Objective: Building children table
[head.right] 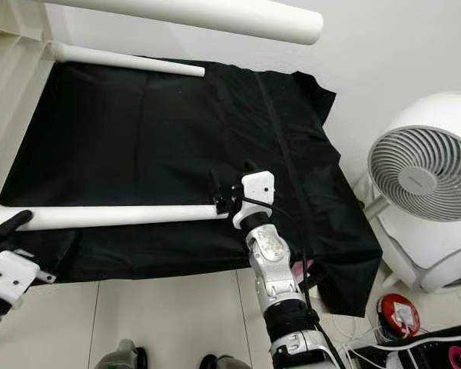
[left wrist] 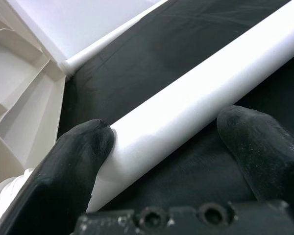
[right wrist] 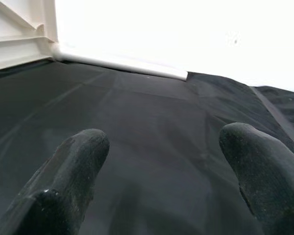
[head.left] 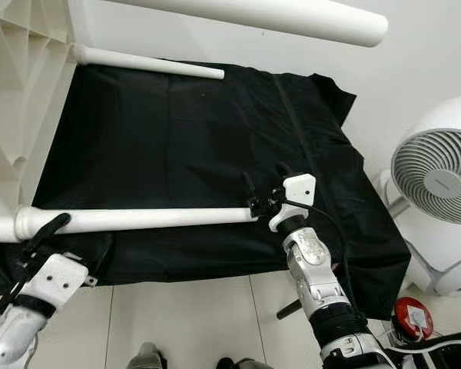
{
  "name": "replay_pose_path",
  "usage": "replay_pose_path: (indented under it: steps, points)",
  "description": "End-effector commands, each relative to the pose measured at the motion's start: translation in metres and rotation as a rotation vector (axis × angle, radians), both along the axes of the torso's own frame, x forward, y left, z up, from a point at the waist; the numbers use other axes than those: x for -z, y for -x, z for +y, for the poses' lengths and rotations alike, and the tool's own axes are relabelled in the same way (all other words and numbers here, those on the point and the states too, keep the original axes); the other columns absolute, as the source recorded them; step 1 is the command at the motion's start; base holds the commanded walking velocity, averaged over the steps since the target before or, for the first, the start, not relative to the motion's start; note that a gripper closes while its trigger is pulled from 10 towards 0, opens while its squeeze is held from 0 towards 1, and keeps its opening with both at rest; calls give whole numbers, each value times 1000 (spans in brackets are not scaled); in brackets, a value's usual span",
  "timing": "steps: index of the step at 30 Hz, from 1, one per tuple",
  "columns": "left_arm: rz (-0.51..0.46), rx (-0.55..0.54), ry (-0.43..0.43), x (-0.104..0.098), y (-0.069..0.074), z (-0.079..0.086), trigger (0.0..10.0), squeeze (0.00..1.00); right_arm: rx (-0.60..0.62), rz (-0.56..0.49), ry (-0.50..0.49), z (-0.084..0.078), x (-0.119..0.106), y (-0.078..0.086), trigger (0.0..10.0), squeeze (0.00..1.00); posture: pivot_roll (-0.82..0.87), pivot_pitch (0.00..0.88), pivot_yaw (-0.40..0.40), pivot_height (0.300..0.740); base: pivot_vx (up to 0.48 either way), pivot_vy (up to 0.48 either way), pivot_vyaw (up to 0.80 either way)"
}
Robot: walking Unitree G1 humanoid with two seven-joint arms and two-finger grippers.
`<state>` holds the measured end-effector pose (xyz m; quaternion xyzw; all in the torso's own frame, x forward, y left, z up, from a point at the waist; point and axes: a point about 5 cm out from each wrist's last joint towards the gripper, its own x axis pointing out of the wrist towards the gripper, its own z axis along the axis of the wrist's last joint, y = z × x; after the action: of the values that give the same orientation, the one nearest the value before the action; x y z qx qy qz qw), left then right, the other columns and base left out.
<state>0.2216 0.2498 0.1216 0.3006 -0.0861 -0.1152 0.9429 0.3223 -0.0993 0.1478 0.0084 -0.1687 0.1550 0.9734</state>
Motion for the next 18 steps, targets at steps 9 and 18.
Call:
replay_pose_path:
  steps: [9, 18]
  points:
    - [15, -67, 42, 9, -15, 2, 10000, 0, 26, -1, -9, -9, -3, -2, 10000, 0, 176, 121, -132, 740, 0, 0, 0]
    - [106, 43, 286, 5, 0, -33, 10000, 0, 45, -3, -3, -16, -5, -4, 10000, 0, 171, 116, -128, 740, 0, 0, 0]
